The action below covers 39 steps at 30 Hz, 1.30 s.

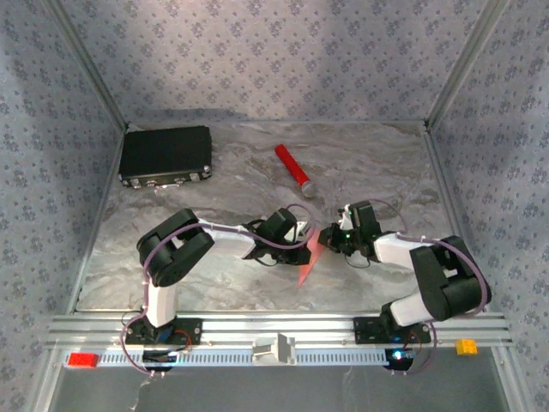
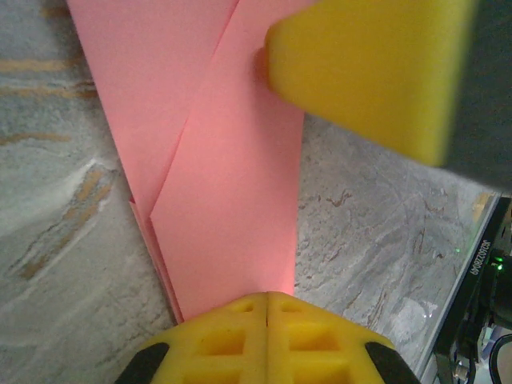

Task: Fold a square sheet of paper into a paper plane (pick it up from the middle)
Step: Perform the fifth fold on the wing at the bottom-center of the table.

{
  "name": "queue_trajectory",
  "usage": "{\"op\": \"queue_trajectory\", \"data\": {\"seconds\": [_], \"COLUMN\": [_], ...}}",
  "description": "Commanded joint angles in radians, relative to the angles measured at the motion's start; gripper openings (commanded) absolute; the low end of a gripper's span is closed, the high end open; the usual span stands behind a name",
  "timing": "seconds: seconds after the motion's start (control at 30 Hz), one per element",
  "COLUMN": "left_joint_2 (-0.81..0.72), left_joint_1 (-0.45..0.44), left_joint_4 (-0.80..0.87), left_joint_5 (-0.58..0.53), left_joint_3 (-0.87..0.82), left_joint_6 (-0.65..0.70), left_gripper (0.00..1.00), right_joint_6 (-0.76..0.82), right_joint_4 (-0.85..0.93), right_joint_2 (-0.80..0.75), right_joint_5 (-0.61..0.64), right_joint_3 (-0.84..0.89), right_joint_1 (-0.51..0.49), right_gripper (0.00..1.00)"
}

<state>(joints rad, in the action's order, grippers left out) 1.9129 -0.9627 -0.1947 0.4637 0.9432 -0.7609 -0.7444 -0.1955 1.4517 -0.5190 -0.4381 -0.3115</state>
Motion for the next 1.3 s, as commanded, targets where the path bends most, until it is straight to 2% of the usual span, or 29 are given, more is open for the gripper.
{"op": "queue_trajectory", "data": {"seconds": [0.0, 0.27, 0.47, 0.67, 0.83, 0.93, 1.27], "left_joint_2": [0.028, 0.023, 0.02, 0.006, 0.005, 0.005, 0.0], "left_joint_1": [-0.007, -0.007, -0.007, -0.007, -0.007, -0.008, -0.011], "left_joint_4": [0.106, 0.112, 0.115, 0.103, 0.101, 0.098, 0.091], "left_joint_5": [-0.029, -0.028, -0.027, -0.037, -0.037, -0.037, -0.041], "left_joint_3": [-0.042, -0.041, -0.039, -0.049, -0.047, -0.049, -0.044], "left_joint_6": [-0.001, -0.001, 0.003, 0.0, 0.001, -0.002, -0.003], "left_gripper": [0.0, 0.0, 0.0, 0.0, 0.0, 0.0, 0.0], "right_joint_6": [-0.001, 0.055, 0.044, 0.037, -0.024, -0.069, -0.09], "right_joint_4": [-0.044, 0.01, -0.014, 0.084, 0.082, 0.044, -0.013], "right_joint_2": [0.051, 0.074, 0.057, -0.121, -0.183, -0.207, -0.186], "right_joint_5": [0.014, 0.013, -0.062, -0.016, 0.037, 0.053, 0.019], "right_joint_3": [0.013, -0.057, -0.065, -0.04, 0.028, 0.081, 0.089], "right_joint_1": [0.052, 0.181, 0.223, 0.14, 0.003, -0.047, -0.089], "right_gripper": [0.08, 0.08, 0.08, 0.1, 0.09, 0.09, 0.09]}}
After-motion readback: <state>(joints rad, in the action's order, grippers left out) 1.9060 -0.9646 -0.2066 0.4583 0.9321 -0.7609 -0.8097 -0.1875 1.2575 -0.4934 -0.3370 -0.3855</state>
